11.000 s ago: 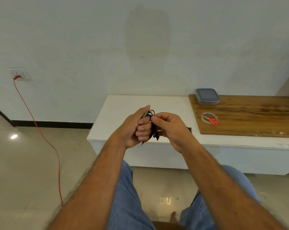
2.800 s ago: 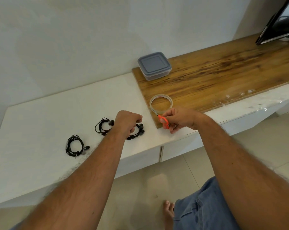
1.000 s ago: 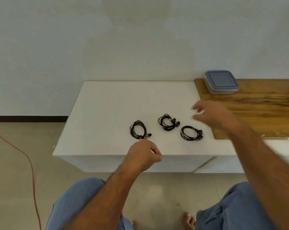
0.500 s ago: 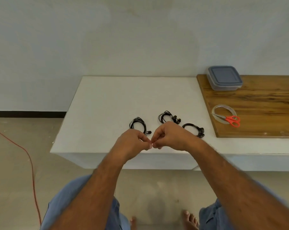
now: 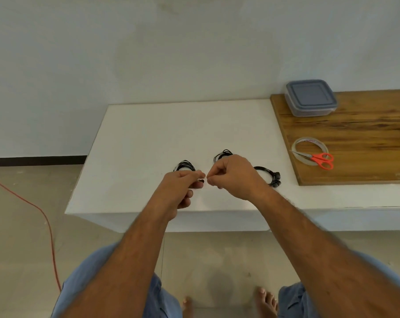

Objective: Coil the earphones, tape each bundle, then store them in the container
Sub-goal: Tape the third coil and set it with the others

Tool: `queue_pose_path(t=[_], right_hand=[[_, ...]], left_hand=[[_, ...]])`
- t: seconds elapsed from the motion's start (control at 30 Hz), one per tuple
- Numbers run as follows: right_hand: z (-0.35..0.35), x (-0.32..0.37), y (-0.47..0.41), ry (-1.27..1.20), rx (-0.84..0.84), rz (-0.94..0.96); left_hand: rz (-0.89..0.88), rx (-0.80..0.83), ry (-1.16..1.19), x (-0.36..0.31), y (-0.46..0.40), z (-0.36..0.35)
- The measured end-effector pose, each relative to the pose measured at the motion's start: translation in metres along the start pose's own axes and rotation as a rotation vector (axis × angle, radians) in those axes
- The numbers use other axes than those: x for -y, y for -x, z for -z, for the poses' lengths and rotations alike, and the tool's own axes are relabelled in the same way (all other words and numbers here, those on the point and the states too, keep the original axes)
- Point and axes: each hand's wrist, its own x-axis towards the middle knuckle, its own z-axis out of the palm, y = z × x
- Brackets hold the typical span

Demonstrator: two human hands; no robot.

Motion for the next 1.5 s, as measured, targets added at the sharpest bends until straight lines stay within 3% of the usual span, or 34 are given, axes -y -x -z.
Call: queue_pose_path(t=[0.17, 0.33, 0.6, 0.8, 1.17, 1.37, 1.5], right_hand=[[0.001, -0.003, -0.004, 0.060, -0.055, -0.006], [0.018, -0.011, -0.007, -0.035, -0.169, -0.053], [0.025, -0.013, -0.006, -0.113, -0.221, -0.044], [0.030, -0.016, -0.005, -0.144, -0.233, -0.032], [0.033, -0.018, -0.003, -0.302, -0.221, 0.007], [0.025, -0.007, -0.002, -0.506, -0.209, 0.065], [0.013, 0.003, -0.001, -0.525, -0.205, 0.116]], left_hand=[[-0.039, -0.207, 0.096, 0.005, -0.018, 0.000], [-0.262, -0.426, -0.728, 0.008, -0.036, 0.002], [-0.137, -0.452, -1.091, -0.003, -0.053, -0.028], [-0.083, -0.438, -1.197, -0.008, -0.058, -0.032], [-0.065, -0.306, -1.088, 0.002, -0.060, -0.017], [-0.088, -0.062, -0.743, -0.009, -0.038, -0.001], [-0.005, 0.213, -0.495, -0.026, -0.008, -0.005]])
